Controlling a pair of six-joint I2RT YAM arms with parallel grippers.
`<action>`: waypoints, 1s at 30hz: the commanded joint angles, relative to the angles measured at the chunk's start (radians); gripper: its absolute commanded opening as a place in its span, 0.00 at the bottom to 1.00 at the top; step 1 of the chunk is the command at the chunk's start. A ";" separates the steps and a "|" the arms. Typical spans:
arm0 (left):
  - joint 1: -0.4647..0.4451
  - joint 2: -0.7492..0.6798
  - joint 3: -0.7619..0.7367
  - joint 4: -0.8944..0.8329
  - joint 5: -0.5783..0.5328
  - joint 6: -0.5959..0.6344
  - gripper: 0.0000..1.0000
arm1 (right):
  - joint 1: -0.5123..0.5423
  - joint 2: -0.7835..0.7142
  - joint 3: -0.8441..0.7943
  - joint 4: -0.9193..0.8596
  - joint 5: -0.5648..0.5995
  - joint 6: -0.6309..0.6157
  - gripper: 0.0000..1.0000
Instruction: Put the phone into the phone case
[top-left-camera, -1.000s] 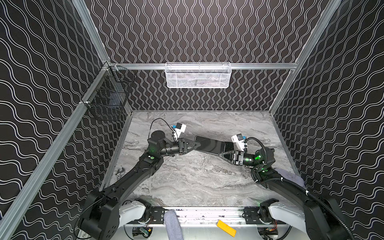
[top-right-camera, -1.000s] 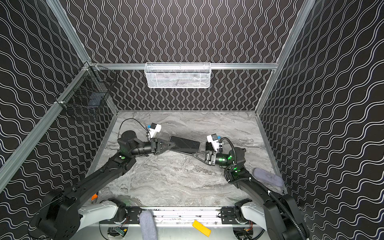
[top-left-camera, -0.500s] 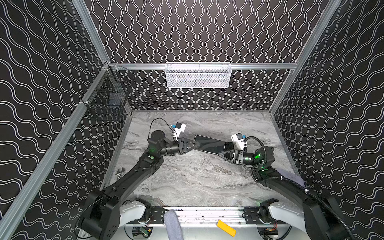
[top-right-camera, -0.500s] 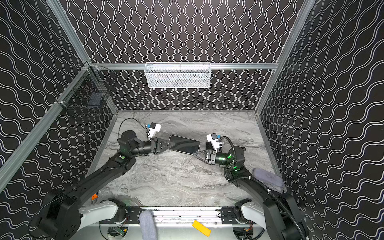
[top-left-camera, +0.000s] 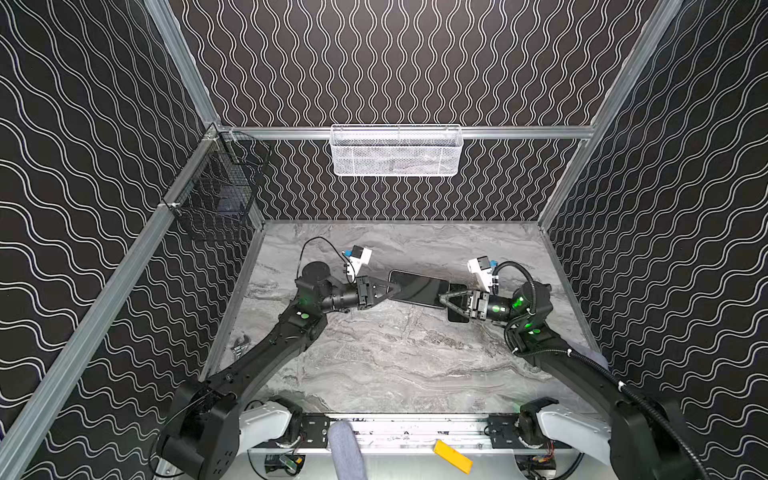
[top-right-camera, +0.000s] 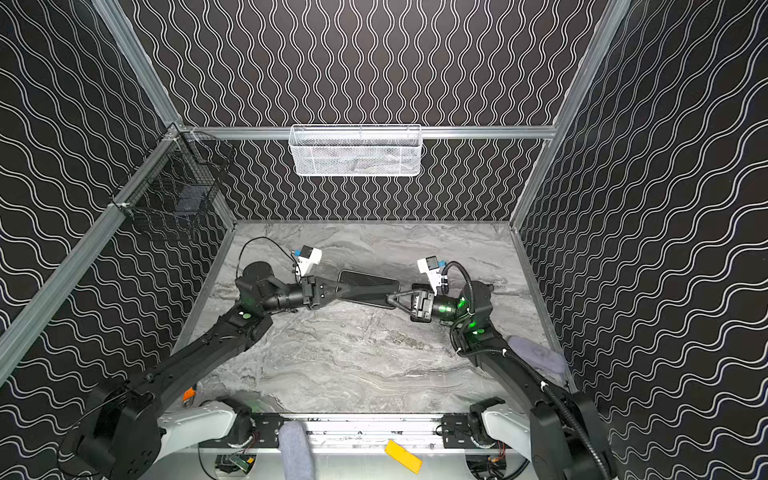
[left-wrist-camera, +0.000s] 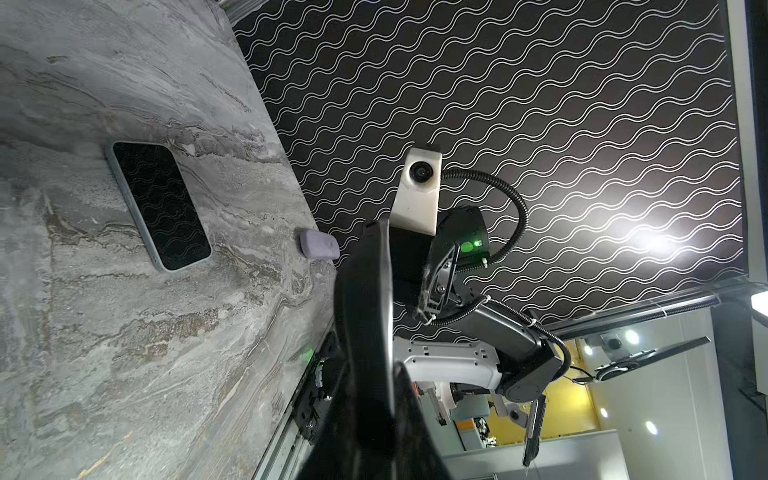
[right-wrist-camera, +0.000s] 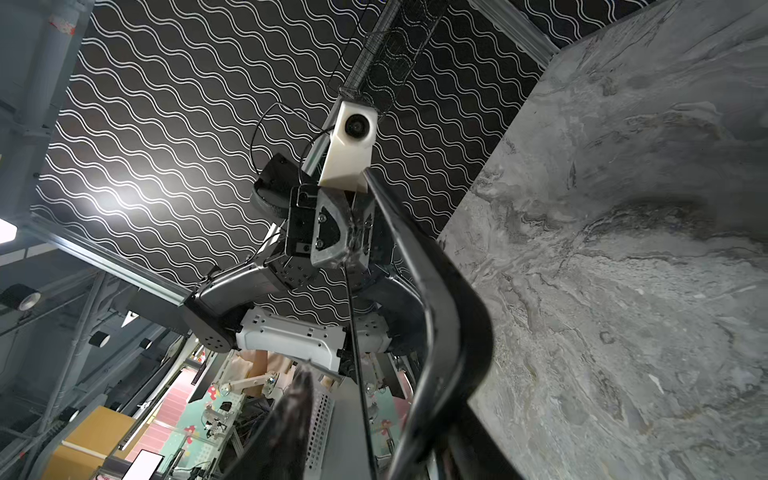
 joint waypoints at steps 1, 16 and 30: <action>0.001 -0.004 -0.006 -0.027 0.018 0.031 0.00 | -0.010 0.022 0.025 0.178 -0.005 0.040 0.46; 0.000 0.001 -0.020 -0.013 0.020 0.027 0.00 | -0.042 0.063 0.081 0.163 -0.007 0.046 0.33; 0.000 0.009 -0.011 -0.019 0.022 0.034 0.00 | -0.042 0.045 0.096 0.013 0.004 -0.048 0.06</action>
